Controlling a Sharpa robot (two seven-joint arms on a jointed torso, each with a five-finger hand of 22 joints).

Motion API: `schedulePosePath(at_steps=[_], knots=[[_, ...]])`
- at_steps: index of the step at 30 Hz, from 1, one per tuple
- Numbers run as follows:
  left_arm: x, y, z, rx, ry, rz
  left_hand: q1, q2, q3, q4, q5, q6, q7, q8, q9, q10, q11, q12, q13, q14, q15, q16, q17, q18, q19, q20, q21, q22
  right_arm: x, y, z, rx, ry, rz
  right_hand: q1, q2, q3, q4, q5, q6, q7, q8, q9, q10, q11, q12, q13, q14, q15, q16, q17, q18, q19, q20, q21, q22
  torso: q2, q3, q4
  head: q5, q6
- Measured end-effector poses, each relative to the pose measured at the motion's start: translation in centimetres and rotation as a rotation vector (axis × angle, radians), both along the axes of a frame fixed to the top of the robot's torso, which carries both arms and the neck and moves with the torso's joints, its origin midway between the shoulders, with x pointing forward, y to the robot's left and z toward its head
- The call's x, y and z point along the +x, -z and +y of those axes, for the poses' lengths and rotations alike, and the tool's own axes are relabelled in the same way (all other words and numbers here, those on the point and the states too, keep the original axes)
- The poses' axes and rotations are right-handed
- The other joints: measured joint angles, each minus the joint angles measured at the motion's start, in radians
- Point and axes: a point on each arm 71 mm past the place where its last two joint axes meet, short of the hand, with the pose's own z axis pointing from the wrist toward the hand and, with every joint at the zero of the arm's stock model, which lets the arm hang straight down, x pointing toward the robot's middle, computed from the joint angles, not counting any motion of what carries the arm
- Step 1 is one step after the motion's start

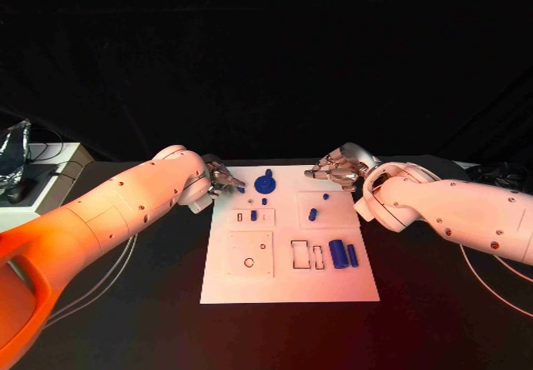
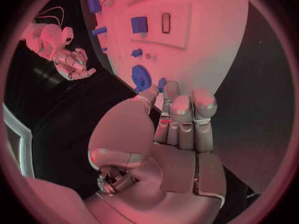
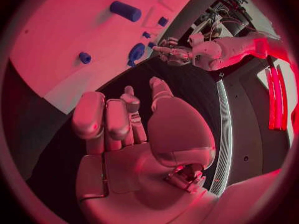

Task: Assemble the parts on the task board

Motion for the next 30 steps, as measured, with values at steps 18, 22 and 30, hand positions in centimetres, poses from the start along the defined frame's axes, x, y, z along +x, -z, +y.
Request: schedulePosePath(at_steps=[18,22,30], knots=[[-0.3,0.2,0.0,-0.011,0.018,0.011,-0.064,-0.051,0.139,-0.002,0.028,-0.015,0.007,0.029,0.058,0.010,-0.005,-0.009,-0.007,0.000,0.000,0.008,0.008,0.000,-0.004,0.004,0.016,0.000,0.0,0.0,0.0,0.000,-0.001,-0.001,0.000,0.000,0.000,0.000,0.000,0.000,0.000,0.000,0.000,0.000,0.000,0.000,0.000,0.000,0.000,0.000,0.000,0.000,0.000,0.000,0.000,0.000,0.000,0.0001,0.0012,0.004,-0.001],[-0.6,0.0,0.2,-0.031,0.023,0.011,-0.076,-0.077,0.140,-0.001,0.130,-0.001,0.001,0.030,0.059,0.030,-0.010,-0.009,-0.008,0.010,-0.010,0.017,0.021,0.000,0.011,-0.004,0.038,0.000,0.0,0.0,0.0,-0.001,0.000,-0.001,0.000,0.000,0.000,0.000,0.000,0.000,0.000,0.000,0.000,0.000,0.000,0.000,0.000,0.000,0.000,0.000,0.000,0.000,0.000,0.000,0.000,0.000,0.000,0.0005,0.0018,0.006,-0.002],[-1.8,-0.9,0.8,-0.076,0.036,0.004,-0.091,-0.127,0.107,-0.033,0.380,0.065,-0.012,0.009,0.048,0.091,-0.017,-0.054,-0.017,0.049,-0.024,0.035,0.058,0.000,0.049,-0.030,0.085,0.000,0.1,0.0,-0.4,-0.003,0.006,-0.002,0.000,0.000,0.000,0.000,0.000,0.000,0.000,0.000,0.000,0.000,0.000,0.000,0.000,0.000,0.000,0.000,0.000,0.000,0.000,0.000,0.000,0.000,-0.003,0.0000,0.0033,0.010,0.000]])
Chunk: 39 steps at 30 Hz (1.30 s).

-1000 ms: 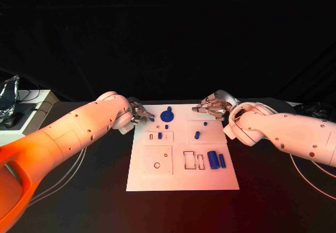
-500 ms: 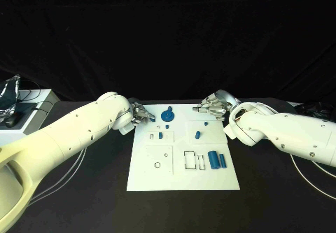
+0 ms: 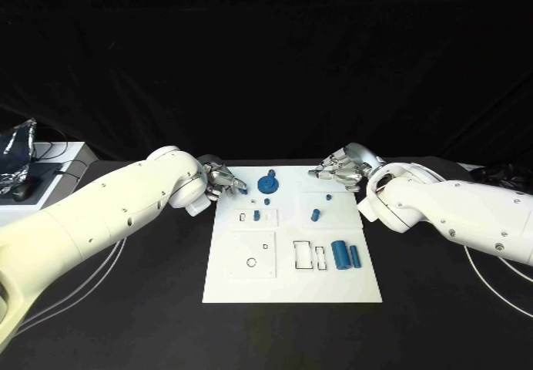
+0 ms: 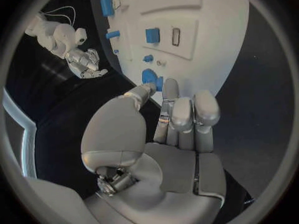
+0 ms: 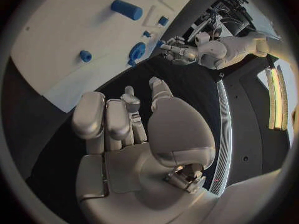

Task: Assemble the parts on the task board

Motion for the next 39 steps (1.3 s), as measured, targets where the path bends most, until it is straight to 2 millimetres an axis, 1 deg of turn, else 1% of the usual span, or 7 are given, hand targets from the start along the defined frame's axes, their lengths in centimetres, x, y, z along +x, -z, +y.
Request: schedulePosePath(at_steps=[3,4,6,10,16,27,39], knots=[[-0.5,-0.3,0.3,-0.011,0.004,-0.002,-0.007,-0.009,-0.012,-0.012,0.049,0.016,-0.003,-0.011,-0.003,0.010,-0.005,-0.012,0.002,0.006,-0.003,-0.004,0.003,0.000,0.004,-0.004,0.010,0.000,0.0,0.0,-0.1,-0.001,0.003,0.000,0.000,0.000,0.000,0.000,0.000,0.000,0.000,0.000,0.000,0.000,0.000,0.000,0.000,0.000,0.000,0.000,0.000,0.000,0.000,0.000,0.000,0.000,-0.003,-0.0006,0.0014,0.002,0.000],[-0.7,-0.5,0.4,-0.014,0.006,-0.002,-0.008,-0.010,-0.013,-0.013,0.058,0.020,-0.006,-0.016,-0.004,0.013,-0.003,-0.016,0.005,0.008,-0.005,-0.004,0.004,0.000,0.006,-0.006,0.011,0.000,0.1,0.0,-0.2,-0.001,0.004,0.000,0.000,0.000,0.000,0.000,0.000,0.000,0.000,0.000,0.000,0.000,0.000,0.000,0.000,0.000,0.000,0.000,0.000,0.000,0.000,0.000,0.000,0.000,-0.003,-0.0008,0.0018,0.002,0.000],[-1.1,-0.7,0.7,-0.016,0.008,-0.002,-0.011,-0.013,-0.019,-0.019,0.077,0.030,-0.005,-0.029,-0.004,0.022,-0.003,-0.030,0.016,0.009,-0.005,-0.004,0.009,-0.016,0.009,-0.009,0.017,0.000,0.1,0.0,-0.3,-0.002,0.006,-0.001,0.000,0.000,0.000,0.000,0.000,0.000,0.000,0.000,0.000,0.000,0.000,0.000,0.000,0.000,0.000,0.000,0.000,0.000,0.000,0.000,0.000,0.000,-0.006,-0.0012,0.0032,0.003,-0.001],[-1.8,-1.0,1.2,-0.012,0.011,0.002,-0.016,-0.018,-0.019,-0.019,0.095,0.035,-0.006,-0.033,-0.001,0.025,-0.004,-0.034,0.025,0.011,-0.004,-0.004,0.013,-0.016,0.012,-0.012,0.022,0.000,0.1,0.0,-0.4,-0.003,0.009,-0.001,0.000,0.000,0.000,0.000,0.000,0.000,0.000,0.000,0.000,0.000,0.000,0.000,0.000,0.000,0.000,0.000,0.000,0.000,0.000,0.000,0.000,0.001,-0.011,-0.0021,0.0046,0.004,-0.004],[-2.7,-1.1,1.3,0.014,0.025,0.009,-0.017,-0.019,-0.019,-0.019,0.097,0.041,-0.009,-0.041,0.006,0.032,-0.004,-0.045,0.037,0.014,-0.006,-0.004,0.015,-0.016,0.012,-0.012,0.022,0.000,0.2,0.1,-0.5,-0.005,0.013,-0.001,0.000,0.000,0.000,0.000,0.000,0.000,0.000,0.000,-0.001,0.000,0.000,0.000,0.000,0.000,0.000,0.000,0.000,0.000,0.000,0.000,0.000,0.001,-0.018,-0.0046,0.0077,0.007,-0.008],[-4.2,0.9,0.2,0.083,0.055,0.031,-0.017,-0.019,-0.019,-0.019,0.102,0.044,-0.012,-0.044,0.009,0.033,-0.003,-0.045,0.041,0.015,-0.005,-0.004,0.016,-0.016,0.016,-0.016,0.027,0.000,0.2,0.1,-0.5,-0.004,0.011,-0.003,0.000,0.000,0.000,0.000,0.000,0.000,0.000,0.000,-0.001,0.000,0.000,0.000,0.000,0.000,0.000,0.000,0.000,0.000,0.000,0.000,0.000,0.001,-0.022,-0.0086,0.0113,0.008,-0.015],[-5.0,2.3,-0.6,0.103,0.066,0.042,-0.017,-0.019,-0.019,-0.019,0.102,0.044,-0.012,-0.044,0.013,0.033,-0.002,-0.050,0.047,0.016,-0.005,-0.004,0.016,-0.016,0.016,-0.016,0.031,0.000,0.2,0.1,-0.4,-0.003,0.009,-0.005,0.000,0.000,0.000,0.000,0.000,0.000,0.000,0.000,-0.001,0.000,0.000,0.000,0.000,0.000,0.000,0.000,0.000,0.000,0.000,0.000,0.000,0.000,-0.022,-0.0070,0.0112,0.006,-0.023]])
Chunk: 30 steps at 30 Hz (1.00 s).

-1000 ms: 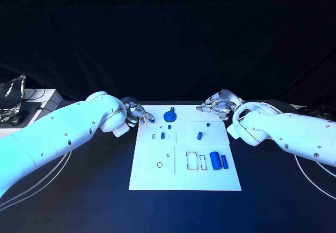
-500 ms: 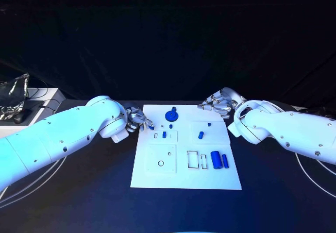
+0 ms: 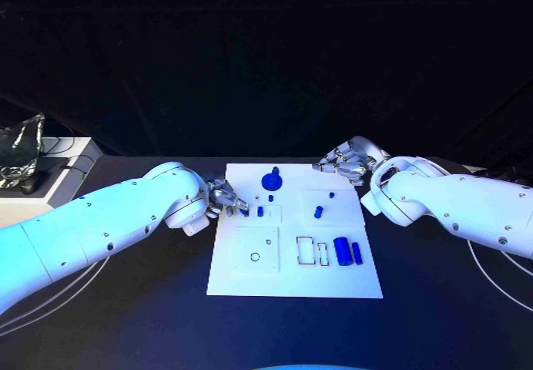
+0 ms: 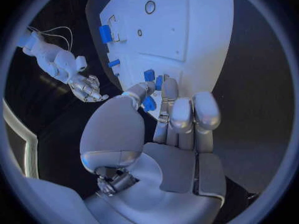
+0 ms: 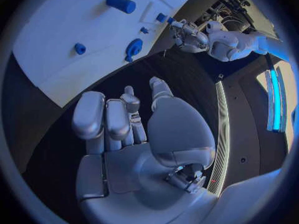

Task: Assemble the parts on the task board

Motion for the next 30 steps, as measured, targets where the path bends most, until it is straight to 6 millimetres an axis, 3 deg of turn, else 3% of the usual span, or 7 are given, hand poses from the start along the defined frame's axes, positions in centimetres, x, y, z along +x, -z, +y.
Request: schedulePosePath(at_steps=[30], knots=[[0.18,0.65,-0.12,0.037,0.000,-0.019,-0.005,-0.005,0.000,0.000,0.002,0.005,-0.005,-0.006,0.004,0.008,-0.004,0.000,0.005,0.002,0.002,-0.004,0.000,0.000,0.000,0.000,0.000,0.000,-0.02,-0.01,0.04,0.001,-0.002,-0.001,0.000,0.000,0.000,0.000,0.000,0.000,0.000,0.000,0.000,0.000,0.000,0.000,0.000,0.000,0.000,0.000,0.000,0.000,0.000,0.000,0.000,0.000,0.000,-0.0004,-0.0002,-0.003,-0.007]])
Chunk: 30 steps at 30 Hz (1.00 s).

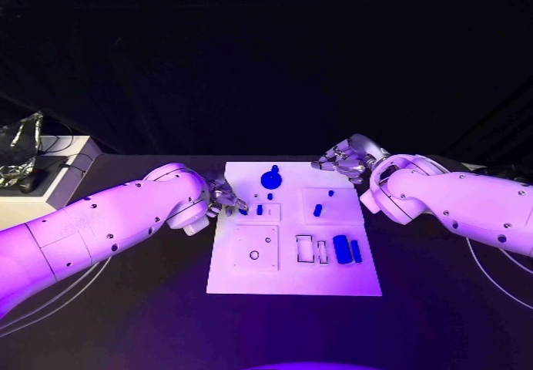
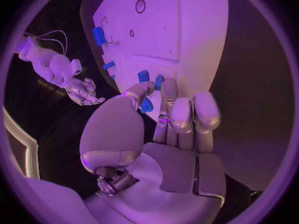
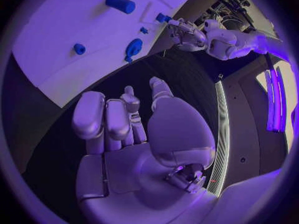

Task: Assemble the parts on the task board

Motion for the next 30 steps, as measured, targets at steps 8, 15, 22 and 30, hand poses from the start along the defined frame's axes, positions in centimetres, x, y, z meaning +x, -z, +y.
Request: schedulePosePath(at_steps=[8,15,22,30], knots=[[0.00,-0.02,-0.05,0.003,0.003,-0.004,0.000,0.000,0.000,0.000,0.000,0.000,0.000,0.000,0.000,0.000,0.000,-0.006,0.005,0.000,0.000,0.000,-0.001,0.000,0.000,0.000,0.000,0.000,0.00,0.00,0.00,0.000,0.000,0.000,0.000,0.000,0.000,0.000,0.000,0.000,0.000,0.000,0.000,0.000,0.000,0.000,0.000,0.000,0.000,0.000,0.000,0.000,0.000,0.000,0.000,0.000,0.000,0.0004,0.0001,-0.002,-0.001],[0.06,-0.03,-0.27,0.007,0.008,-0.008,0.001,0.001,0.000,0.000,0.000,0.000,0.000,0.000,0.003,0.001,0.001,-0.007,0.005,-0.002,-0.002,0.000,-0.001,0.000,0.000,0.000,0.000,0.000,0.00,0.00,-0.04,0.000,0.001,0.000,0.000,0.000,0.000,0.000,0.000,0.000,0.000,0.000,-0.001,0.000,0.000,0.000,0.000,0.000,0.000,0.000,0.000,0.000,0.000,0.000,0.000,0.000,0.000,0.0006,0.0001,-0.003,-0.001],[0.07,-0.06,-0.55,0.008,0.014,-0.013,0.001,0.001,0.000,0.000,0.000,0.000,0.000,0.000,0.003,0.001,0.001,-0.007,0.005,-0.002,-0.002,0.000,-0.001,0.000,0.000,0.000,0.000,0.000,-0.01,0.00,-0.04,0.000,0.000,0.000,0.000,0.000,0.000,0.000,0.000,0.000,0.000,0.000,-0.001,0.000,0.000,0.000,0.000,0.000,0.000,0.000,0.000,0.000,0.000,0.000,0.000,0.000,0.001,0.0006,-0.0004,-0.005,-0.002],[0.08,-0.06,-0.59,0.012,0.018,-0.019,0.001,0.001,0.000,0.000,-0.001,-0.002,0.002,0.000,0.003,0.002,0.001,-0.007,0.008,-0.002,-0.002,0.000,-0.001,0.000,0.000,0.000,0.000,0.000,-0.04,-0.01,-0.06,0.000,0.000,0.000,0.000,0.000,0.000,0.000,0.000,0.000,0.000,0.000,-0.001,0.000,0.000,0.000,0.000,0.000,0.000,0.000,0.000,0.000,0.000,0.000,0.000,0.000,0.000,0.0006,-0.0002,-0.007,-0.005]])
